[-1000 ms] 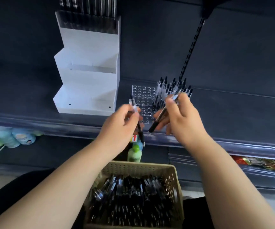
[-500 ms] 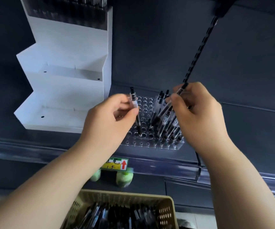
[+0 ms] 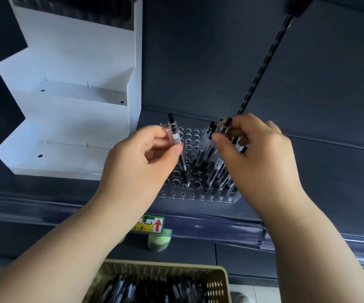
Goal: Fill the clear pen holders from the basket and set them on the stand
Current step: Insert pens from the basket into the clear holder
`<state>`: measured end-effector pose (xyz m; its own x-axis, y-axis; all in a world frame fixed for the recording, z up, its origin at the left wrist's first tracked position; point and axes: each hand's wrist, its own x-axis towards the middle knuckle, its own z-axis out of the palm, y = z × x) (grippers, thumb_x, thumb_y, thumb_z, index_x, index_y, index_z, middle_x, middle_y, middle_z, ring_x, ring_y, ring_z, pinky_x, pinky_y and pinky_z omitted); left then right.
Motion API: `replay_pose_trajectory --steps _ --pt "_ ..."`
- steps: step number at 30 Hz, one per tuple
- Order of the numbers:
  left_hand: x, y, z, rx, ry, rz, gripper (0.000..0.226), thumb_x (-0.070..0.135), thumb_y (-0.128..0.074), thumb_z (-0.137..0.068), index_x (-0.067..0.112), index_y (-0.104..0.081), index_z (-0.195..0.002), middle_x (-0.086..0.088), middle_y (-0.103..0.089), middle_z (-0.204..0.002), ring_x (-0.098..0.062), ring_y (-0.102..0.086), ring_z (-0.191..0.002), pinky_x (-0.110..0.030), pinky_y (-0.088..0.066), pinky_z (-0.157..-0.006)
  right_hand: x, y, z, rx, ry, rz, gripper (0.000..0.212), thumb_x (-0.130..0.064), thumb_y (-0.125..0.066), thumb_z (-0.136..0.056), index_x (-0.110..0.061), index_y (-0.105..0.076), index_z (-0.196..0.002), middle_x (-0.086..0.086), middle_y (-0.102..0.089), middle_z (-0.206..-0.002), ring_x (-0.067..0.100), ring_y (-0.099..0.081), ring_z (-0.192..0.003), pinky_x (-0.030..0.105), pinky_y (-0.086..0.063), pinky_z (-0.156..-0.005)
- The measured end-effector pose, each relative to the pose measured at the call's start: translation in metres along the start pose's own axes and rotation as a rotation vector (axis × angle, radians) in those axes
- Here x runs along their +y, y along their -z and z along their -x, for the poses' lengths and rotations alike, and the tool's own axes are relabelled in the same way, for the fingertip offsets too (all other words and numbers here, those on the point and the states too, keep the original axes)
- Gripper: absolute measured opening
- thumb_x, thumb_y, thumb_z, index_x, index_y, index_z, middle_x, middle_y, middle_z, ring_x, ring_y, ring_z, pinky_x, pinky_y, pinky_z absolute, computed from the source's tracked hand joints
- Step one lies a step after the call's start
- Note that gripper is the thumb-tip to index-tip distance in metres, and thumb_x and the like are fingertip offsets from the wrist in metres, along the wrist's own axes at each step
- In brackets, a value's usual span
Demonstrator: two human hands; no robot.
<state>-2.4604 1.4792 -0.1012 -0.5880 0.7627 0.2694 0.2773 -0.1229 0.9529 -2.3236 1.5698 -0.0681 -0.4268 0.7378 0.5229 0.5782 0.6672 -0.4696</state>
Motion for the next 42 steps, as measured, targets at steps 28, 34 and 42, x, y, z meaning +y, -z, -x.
replay_pose_trajectory --steps 28,34,42 --pt "-0.002 -0.004 -0.005 0.027 -0.050 0.005 0.018 0.016 -0.070 -0.077 0.033 -0.067 -0.085 0.017 -0.071 -0.082 -0.002 -0.068 -0.075 -0.016 -0.053 -0.075 0.001 -0.013 -0.004 0.226 0.320 0.074 0.012 -0.011 -0.072 -0.073 -0.014 -0.076 -0.084 0.000 -0.057 -0.059 0.028 -0.058 -0.066 0.044 -0.051 -0.062" --pt "0.000 -0.018 -0.008 -0.023 -0.108 0.024 0.023 0.010 -0.073 -0.077 0.028 -0.067 -0.089 0.013 -0.071 -0.079 0.001 -0.066 -0.071 -0.007 -0.048 -0.067 0.001 -0.011 -0.004 0.218 0.328 0.054 0.015 -0.013 -0.070 -0.074 -0.013 -0.075 -0.088 -0.002 -0.059 -0.063 0.027 -0.059 -0.069 0.045 -0.051 -0.064" --pt "-0.010 -0.033 -0.008 -0.101 -0.337 -0.141 0.033 0.006 -0.073 -0.077 0.021 -0.063 -0.104 0.016 -0.065 -0.080 0.000 -0.063 -0.073 -0.017 -0.053 -0.069 0.003 -0.004 -0.003 0.194 0.271 0.021 0.019 -0.011 -0.063 -0.076 -0.014 -0.075 -0.092 0.002 -0.063 -0.072 0.028 -0.061 -0.073 0.044 -0.052 -0.067"
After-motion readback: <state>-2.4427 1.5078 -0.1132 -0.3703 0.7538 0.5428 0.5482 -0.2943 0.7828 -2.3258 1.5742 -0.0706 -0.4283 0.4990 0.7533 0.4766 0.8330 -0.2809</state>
